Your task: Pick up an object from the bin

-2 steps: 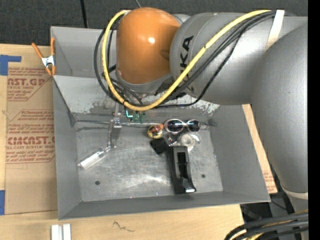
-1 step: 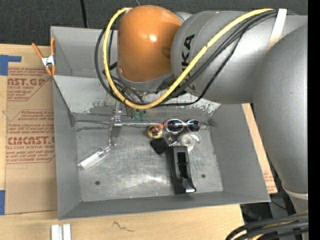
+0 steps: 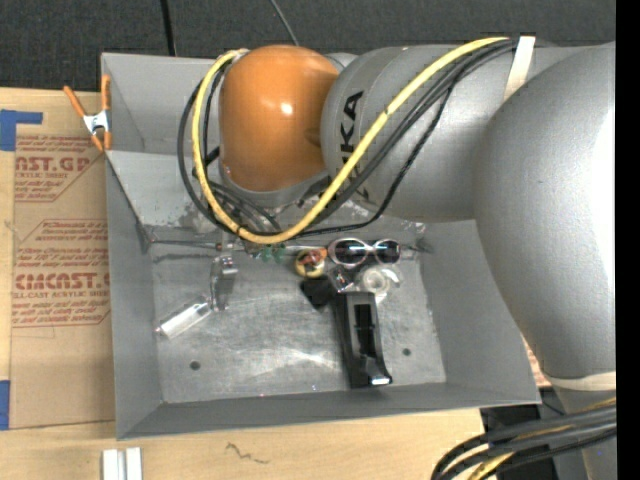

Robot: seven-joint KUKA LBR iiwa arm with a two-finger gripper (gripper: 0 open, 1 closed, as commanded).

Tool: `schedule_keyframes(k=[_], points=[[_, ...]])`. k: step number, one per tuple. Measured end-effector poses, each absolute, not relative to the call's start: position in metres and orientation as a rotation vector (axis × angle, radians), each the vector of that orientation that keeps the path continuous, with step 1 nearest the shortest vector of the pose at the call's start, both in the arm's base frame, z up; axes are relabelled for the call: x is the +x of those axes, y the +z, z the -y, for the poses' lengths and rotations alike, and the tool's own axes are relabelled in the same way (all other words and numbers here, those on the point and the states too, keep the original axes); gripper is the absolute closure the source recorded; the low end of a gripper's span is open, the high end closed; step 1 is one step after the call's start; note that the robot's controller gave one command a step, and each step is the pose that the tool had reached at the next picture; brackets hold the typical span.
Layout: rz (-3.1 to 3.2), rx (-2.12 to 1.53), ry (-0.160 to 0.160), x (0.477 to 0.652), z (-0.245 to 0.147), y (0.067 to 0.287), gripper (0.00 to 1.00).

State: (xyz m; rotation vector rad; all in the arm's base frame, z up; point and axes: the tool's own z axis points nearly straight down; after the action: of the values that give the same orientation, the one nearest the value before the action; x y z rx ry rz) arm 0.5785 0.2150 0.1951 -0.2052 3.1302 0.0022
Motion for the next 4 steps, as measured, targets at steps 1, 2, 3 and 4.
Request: schedule_keyframes(k=[1, 2, 3, 4], points=[[-3.106, -0.484, 0.002, 0.561, -0.246, 0.158, 0.00], [-3.075, -0.631, 0.001, 0.557, -0.246, 0.141, 0.00], [-2.943, -1.090, 0.002, 0.558, -0.240, 0.087, 0.00], [-2.919, -1.149, 0.005, 0.554, -0.242, 0.071, 1.00]])
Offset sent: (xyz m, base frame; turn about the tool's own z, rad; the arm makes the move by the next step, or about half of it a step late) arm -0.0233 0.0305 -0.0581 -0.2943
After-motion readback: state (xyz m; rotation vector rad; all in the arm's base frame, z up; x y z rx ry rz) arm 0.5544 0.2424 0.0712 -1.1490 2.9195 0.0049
